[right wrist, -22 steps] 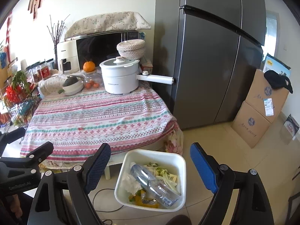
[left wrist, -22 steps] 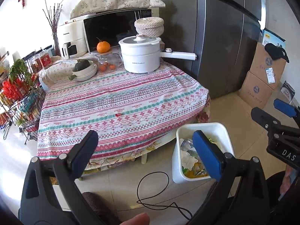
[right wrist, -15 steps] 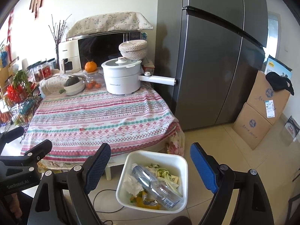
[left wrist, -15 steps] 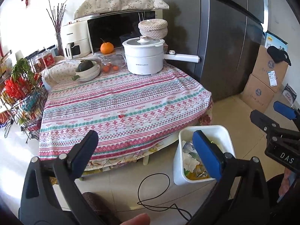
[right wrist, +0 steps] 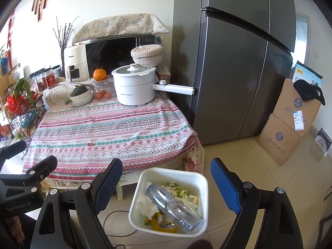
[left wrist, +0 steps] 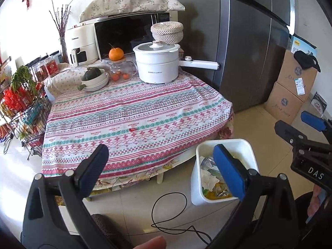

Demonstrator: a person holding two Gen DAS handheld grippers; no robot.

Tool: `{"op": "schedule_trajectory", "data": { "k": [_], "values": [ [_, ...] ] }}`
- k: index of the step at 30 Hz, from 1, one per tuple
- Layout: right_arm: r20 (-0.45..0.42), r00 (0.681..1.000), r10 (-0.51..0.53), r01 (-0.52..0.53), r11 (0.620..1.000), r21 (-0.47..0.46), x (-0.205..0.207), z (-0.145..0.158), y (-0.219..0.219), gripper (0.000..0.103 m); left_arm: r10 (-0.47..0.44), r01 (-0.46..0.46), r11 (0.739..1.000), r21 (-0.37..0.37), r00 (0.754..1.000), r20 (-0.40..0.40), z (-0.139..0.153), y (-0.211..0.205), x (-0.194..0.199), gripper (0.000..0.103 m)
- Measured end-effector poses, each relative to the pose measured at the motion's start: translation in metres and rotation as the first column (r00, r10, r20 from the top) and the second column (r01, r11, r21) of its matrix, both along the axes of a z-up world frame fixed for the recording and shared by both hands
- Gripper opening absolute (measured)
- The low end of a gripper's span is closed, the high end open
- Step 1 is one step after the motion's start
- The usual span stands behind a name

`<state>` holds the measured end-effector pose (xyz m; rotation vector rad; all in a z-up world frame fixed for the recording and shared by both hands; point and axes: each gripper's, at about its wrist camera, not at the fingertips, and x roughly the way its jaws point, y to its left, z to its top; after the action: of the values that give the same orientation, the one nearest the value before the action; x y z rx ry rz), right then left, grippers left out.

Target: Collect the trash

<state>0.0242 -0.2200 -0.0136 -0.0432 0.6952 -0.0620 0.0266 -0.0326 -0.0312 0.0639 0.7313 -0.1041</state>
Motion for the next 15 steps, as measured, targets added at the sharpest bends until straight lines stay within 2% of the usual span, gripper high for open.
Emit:
{"op": "schedule_trajectory", "data": {
  "k": [9,15],
  "values": [
    [0.008,1.0,-0.017,0.017,1.0,0.0,-0.0013,0.001,-0.003,0.088,-0.038,0.038,0.999,-0.011,0.999,0.009,0.003,-0.0038,0.003,0.1],
    [0.047,0.998,-0.033,0.034,0.999,-0.019,-0.0075,0.0083,-0.0015,0.088,-0.046,0.047,0.999,-0.019,0.998,0.031,0.0073,-0.0035,-0.0005,0.1]
  ]
}}
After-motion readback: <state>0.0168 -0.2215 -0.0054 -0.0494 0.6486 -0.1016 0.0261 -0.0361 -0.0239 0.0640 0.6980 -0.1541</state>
